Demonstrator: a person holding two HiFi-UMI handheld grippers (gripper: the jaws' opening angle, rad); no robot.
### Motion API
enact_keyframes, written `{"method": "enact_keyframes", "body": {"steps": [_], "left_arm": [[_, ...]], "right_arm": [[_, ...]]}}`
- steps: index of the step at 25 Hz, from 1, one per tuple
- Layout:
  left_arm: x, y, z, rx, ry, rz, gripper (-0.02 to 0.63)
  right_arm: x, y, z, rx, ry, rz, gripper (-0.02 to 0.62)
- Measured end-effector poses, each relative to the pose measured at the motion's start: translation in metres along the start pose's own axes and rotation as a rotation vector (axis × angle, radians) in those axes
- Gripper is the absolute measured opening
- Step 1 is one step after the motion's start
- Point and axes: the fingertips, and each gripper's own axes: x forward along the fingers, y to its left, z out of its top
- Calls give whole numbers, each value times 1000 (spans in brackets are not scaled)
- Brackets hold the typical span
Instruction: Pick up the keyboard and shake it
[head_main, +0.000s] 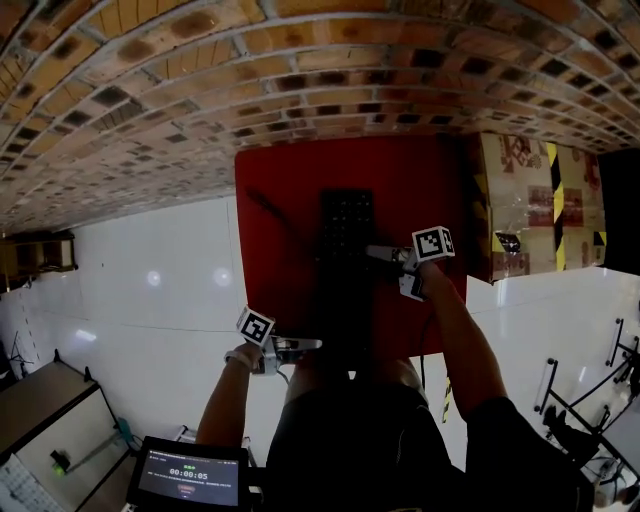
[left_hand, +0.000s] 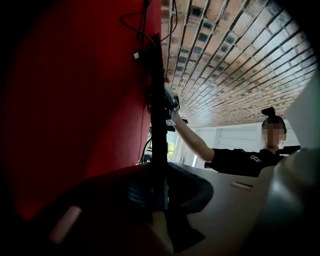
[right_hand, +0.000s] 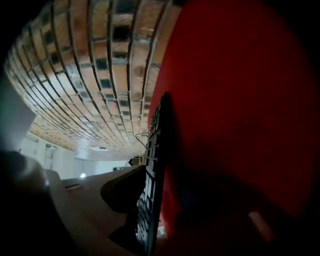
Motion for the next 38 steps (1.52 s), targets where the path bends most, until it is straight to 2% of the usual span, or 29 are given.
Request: {"method": "enact_keyframes", "body": {"steps": [4,5,7,10,13,19,24,27,29,30,31,34,38], "left_arm": [[-2,-2,-1,-10,26,-31,103],[-2,-2,0,0,35,-34,103],[-1,3,1,34,51,-28,104],[4,5,-1,35,61,-26,106],[16,-12,0,50,65,-70,107],[26,-18,10,171,32,-53,124],[27,-30,23,261,-54,-66,204],[33,-30,26,327,-70,-43,235],[36,-26,26,381,-74,-8,214],[37,-22,25,407,-81,5,138],[38,-21,25,433,-88,14,107],[40,-31,29,548,-93,53,103],[38,-55,47,747,-88,109,100]], "right_arm": [[37,7,13,10,151,41,165],[43,7,13,4,176,36,95],[49,9,14,6,198,44,71],[47,18,17,9,175,71,63],[43,35,19,7,148,127,55],[35,55,22,-2,121,166,58],[27,74,22,-4,92,213,61],[24,86,20,-31,76,242,64],[22,98,17,-62,64,264,64],[21,107,15,-88,59,278,64],[19,118,13,-125,58,294,64],[11,161,8,-270,65,340,63],[-4,226,5,-473,66,373,63]]}}
